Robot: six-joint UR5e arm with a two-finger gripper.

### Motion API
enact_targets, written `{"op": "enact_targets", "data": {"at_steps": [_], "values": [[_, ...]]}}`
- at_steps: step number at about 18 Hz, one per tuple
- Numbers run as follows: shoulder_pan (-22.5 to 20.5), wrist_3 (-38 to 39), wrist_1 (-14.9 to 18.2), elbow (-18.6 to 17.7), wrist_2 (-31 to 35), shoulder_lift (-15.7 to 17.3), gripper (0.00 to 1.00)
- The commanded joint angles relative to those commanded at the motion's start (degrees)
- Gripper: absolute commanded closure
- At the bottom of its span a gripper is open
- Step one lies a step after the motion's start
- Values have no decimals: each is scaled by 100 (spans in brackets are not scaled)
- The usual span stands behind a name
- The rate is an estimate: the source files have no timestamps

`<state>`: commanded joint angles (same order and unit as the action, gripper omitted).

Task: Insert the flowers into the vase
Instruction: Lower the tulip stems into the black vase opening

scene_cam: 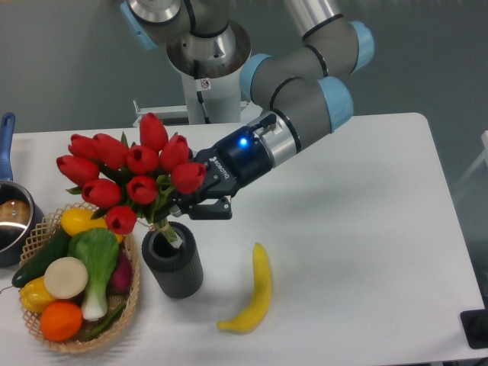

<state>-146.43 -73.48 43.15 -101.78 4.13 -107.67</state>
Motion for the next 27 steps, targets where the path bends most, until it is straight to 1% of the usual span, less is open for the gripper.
{"op": "enact_targets", "data": {"at_steps": [5,16,20,22,25,27], "values": [[9,0,0,-202,0,0,87],[26,-9,0,-229,9,-211,86],[44,-123,0,-308,0,-299,86],[26,-245,0,-439,0,-299,85],[-9,-658,0,-676,0,-299,85],[-26,-721,0,-729,0,-299,85]]}}
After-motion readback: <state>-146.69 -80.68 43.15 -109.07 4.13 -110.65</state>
